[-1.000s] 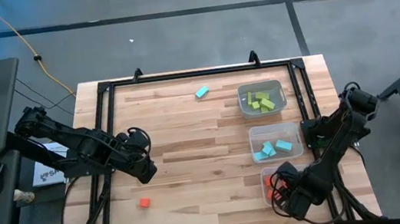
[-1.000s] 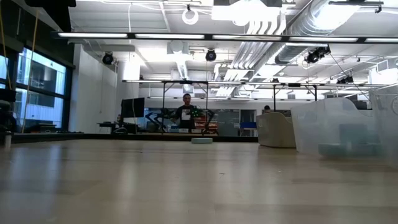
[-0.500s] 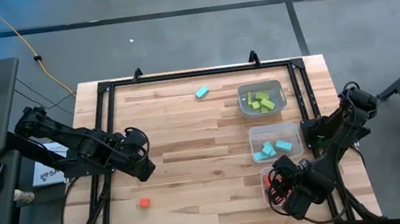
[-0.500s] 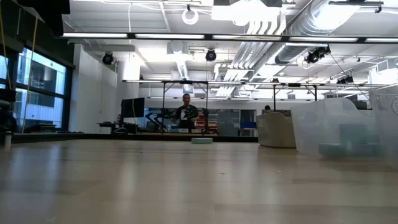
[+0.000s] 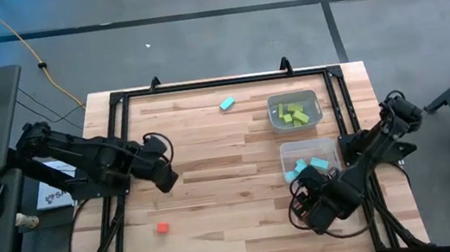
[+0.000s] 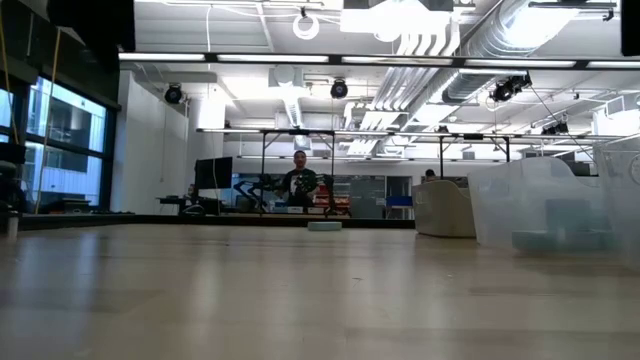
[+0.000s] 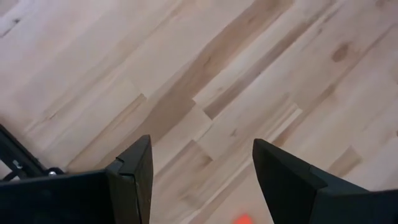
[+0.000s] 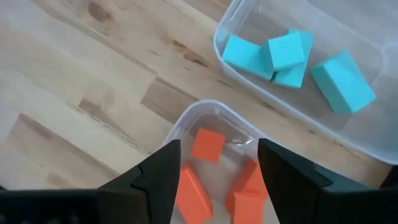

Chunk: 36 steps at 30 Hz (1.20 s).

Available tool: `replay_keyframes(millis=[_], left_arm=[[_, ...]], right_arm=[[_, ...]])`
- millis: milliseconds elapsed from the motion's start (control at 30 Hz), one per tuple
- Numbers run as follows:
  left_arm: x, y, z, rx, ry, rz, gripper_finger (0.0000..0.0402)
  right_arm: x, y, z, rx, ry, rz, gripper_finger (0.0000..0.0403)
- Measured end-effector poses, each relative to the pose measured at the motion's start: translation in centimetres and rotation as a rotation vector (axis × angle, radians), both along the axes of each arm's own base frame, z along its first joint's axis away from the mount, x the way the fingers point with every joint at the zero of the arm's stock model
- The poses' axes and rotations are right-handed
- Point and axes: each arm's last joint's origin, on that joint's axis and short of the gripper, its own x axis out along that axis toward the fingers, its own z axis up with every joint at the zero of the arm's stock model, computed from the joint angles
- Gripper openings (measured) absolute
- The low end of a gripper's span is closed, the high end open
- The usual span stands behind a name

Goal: Sort & place blocks by color
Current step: Put the light blue block into the top transparent bin

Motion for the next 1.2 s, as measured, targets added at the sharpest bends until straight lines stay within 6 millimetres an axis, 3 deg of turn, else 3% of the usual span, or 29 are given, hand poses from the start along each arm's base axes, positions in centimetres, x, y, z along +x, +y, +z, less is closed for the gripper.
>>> replay_keyframes(millis=[233,533,933,1200], left_arm=[[0.3,1.8,0.0,0.027,0.023,-0.005,0.0198],[1.0,5.2,0.2,0.079,0.01,-0.021,0.0198],[2.1,11.2,1.2,0.16,-0.167,-0.012,0.0198],[1.8,14.5,1.9,0.26,-0.23,-0.031,0.0198]], right_arm=[[0.3,-1.9,1.6,0.003,-0.055,-0.01,0.0204],[1.1,-6.1,3.7,-0.061,-0.154,-0.079,0.0204],[3.5,-12.3,4.0,-0.106,-0.103,-0.134,0.0204],[4.9,-15.1,4.1,-0.073,-0.136,-0.127,0.0204]])
